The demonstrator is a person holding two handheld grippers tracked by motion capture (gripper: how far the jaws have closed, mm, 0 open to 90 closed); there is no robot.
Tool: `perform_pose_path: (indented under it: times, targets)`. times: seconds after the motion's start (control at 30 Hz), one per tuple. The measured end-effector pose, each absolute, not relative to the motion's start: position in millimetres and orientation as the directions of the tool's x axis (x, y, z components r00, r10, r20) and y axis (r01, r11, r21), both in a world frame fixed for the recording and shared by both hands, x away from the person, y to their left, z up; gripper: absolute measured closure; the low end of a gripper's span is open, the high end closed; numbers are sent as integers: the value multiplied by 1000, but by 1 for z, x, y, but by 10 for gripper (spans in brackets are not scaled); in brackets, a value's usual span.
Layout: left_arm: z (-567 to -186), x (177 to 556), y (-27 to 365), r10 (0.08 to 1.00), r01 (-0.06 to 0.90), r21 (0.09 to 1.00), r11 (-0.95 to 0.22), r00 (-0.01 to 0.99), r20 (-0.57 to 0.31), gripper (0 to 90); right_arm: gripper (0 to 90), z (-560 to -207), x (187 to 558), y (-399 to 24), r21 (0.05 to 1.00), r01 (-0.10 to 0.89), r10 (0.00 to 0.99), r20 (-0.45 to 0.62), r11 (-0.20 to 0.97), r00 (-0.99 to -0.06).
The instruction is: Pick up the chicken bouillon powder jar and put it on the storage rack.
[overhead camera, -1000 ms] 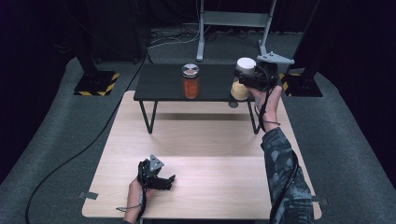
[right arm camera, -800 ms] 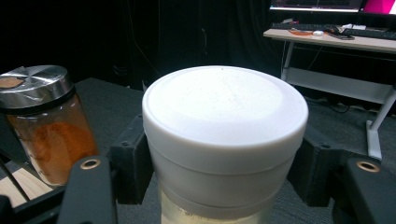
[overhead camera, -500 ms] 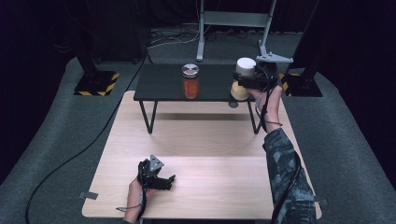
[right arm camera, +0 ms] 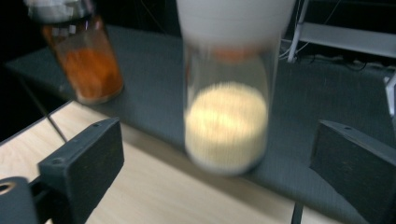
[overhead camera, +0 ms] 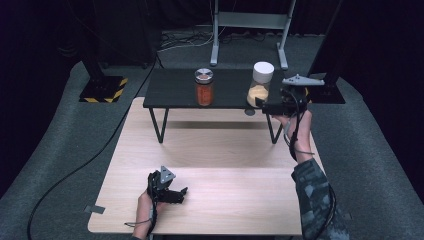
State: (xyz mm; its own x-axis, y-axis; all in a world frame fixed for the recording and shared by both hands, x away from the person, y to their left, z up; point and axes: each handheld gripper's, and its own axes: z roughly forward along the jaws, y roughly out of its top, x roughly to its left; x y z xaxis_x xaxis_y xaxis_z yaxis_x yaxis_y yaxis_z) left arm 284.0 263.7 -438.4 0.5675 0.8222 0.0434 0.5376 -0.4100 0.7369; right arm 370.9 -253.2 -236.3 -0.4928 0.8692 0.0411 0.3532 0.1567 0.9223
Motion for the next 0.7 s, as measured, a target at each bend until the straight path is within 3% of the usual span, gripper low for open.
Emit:
perform_pose_path:
  times: [0.37,0.7]
  targets:
    - [-439,283,263,825,534,739,-410,564,50,37,0,-305,318,-267,884,418,869,29,208,-494]
    - [-439,282,262,826,531,741,-411,561,56,37,0,-396,270,-262,853,493,891,80,171,-448]
